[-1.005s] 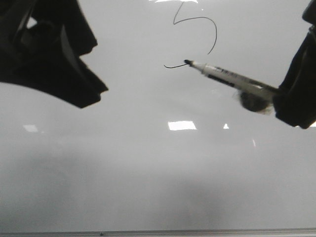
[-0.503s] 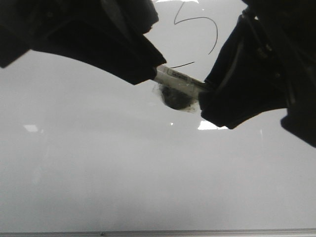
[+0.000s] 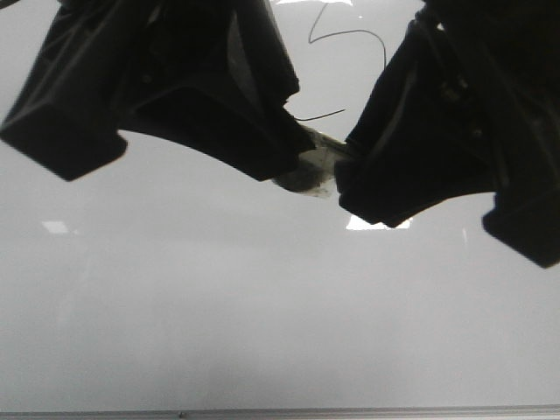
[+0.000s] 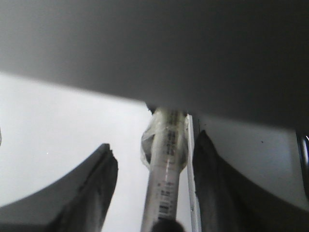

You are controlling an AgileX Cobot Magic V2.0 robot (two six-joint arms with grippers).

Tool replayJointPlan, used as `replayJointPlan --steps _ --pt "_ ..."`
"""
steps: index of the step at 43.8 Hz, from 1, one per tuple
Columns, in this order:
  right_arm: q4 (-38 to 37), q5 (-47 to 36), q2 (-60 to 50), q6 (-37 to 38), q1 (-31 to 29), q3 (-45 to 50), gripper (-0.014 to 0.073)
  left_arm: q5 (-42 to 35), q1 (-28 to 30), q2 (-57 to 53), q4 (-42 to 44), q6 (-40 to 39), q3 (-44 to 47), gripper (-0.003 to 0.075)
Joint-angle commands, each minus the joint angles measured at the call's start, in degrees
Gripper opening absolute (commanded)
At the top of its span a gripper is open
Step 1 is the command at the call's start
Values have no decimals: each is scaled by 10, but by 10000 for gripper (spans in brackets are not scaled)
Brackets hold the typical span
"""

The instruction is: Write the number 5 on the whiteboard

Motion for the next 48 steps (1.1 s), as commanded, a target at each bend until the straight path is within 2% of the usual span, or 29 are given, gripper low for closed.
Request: replayJointPlan --steps 1,9,16,35,37,39,43,45,48 --pt "1 -33 -16 -5 4 -17 -62 -31 -5 -11 -1 -4 -24 345" --pt "1 -31 -16 -5 4 -17 -62 -5 -5 -11 -1 -4 -25 316" --pt "1 -31 -16 -5 4 -17 -62 17 -5 -10 -1 -4 -25 216" --pt "3 -30 -16 -4 4 -17 -48 32 -5 -10 -1 -4 -25 8" --pt "3 -30 -16 -4 4 -17 -15 32 -5 -10 -1 -4 -25 -6" --pt "3 -29 -16 -4 4 -17 55 32 -5 -10 -1 -10 -25 -9" --pt "3 -21 -16 7 1 -17 243 32 1 -10 -5 -32 -25 -9" --pt "3 -12 -20 25 -5 -17 363 32 11 -11 -8 -50 -25 -9" --pt "3 -7 -27 63 -23 -17 438 32 29 -14 -15 -59 -25 -9"
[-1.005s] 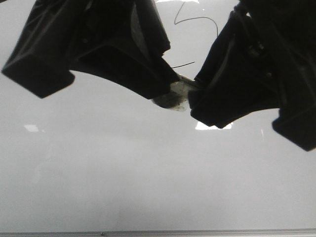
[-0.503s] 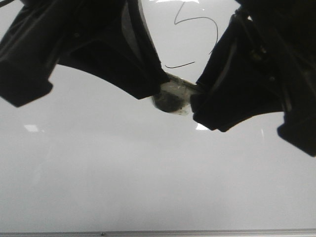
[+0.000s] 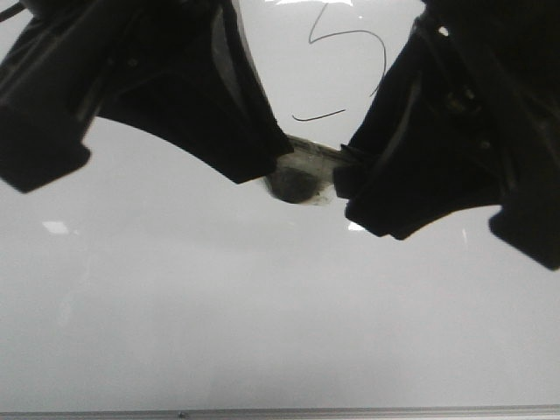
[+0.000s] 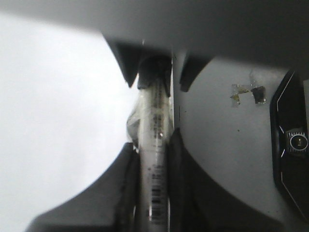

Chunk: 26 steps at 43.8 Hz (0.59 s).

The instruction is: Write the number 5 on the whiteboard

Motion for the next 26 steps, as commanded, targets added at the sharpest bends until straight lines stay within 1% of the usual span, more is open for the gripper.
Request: replayJointPlan --steps 1,8,11,16,19,23,26 --pt "6 -19 -29 51 -29 -16 443 -18 32 -16 -9 -27 -19 -9" --pt "8 -21 -92 75 -101 11 440 -64 104 -64 -57 -27 8 -9" --pt "8 -25 -128 121 -139 30 427 -92 152 -98 -97 -27 27 -9" --pt "8 -42 -198 222 -208 70 346 -133 242 -153 -174 -27 64 -9" --pt "8 -51 -242 276 -246 95 317 -155 293 -191 -211 -27 92 -9" --pt "8 -57 -306 313 -294 127 310 -191 359 -243 -242 -27 133 -10" --pt "8 -59 -348 316 -324 147 275 -215 400 -277 -257 -27 163 -10"
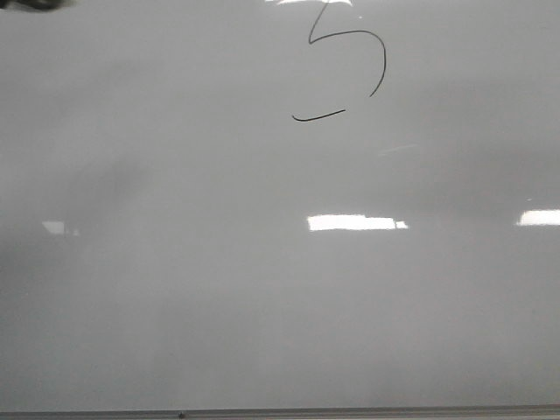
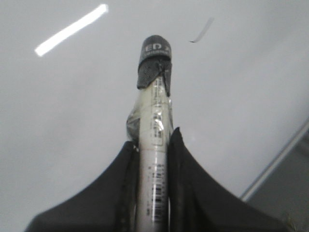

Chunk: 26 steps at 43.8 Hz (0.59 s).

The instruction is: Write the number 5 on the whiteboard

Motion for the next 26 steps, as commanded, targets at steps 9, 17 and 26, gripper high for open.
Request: replayJointPlan --steps 9,17,26 --pt "-4 -57 -127 19 -78 42 77 -101 123 -127 -86 -6 69 -10" --pt "4 -77 -162 19 -81 51 -61 -104 168 -149 -93 -7 85 -10" --pt "6 -92 -164 19 -81 51 -62 -142 183 -149 -103 -7 85 -10"
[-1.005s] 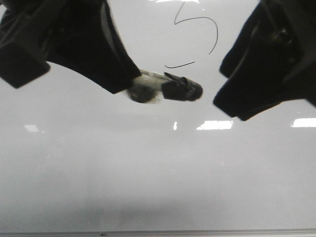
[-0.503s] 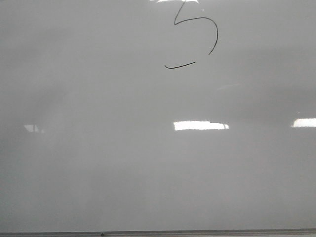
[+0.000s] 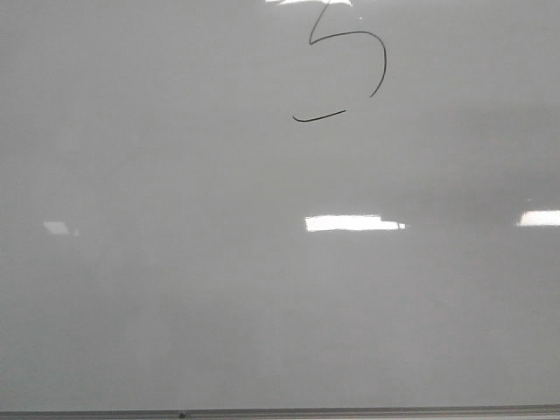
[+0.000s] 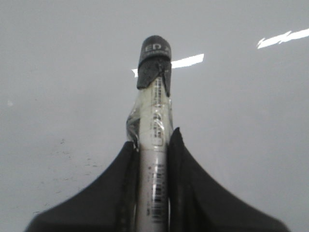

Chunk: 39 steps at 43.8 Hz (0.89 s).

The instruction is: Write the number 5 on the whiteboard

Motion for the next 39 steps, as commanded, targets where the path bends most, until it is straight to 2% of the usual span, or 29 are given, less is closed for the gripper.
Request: replayJointPlan --steps 1,26,39 --pt "2 -53 3 2 -4 -16 -62 -68 3 -2 -19 -6 -15 -10" --pt "2 -51 3 2 -4 -16 -62 -86 3 -2 -19 -6 -15 -10" --pt "2 -51 3 2 -4 -16 -62 -127 3 -2 -17 -16 -15 -10"
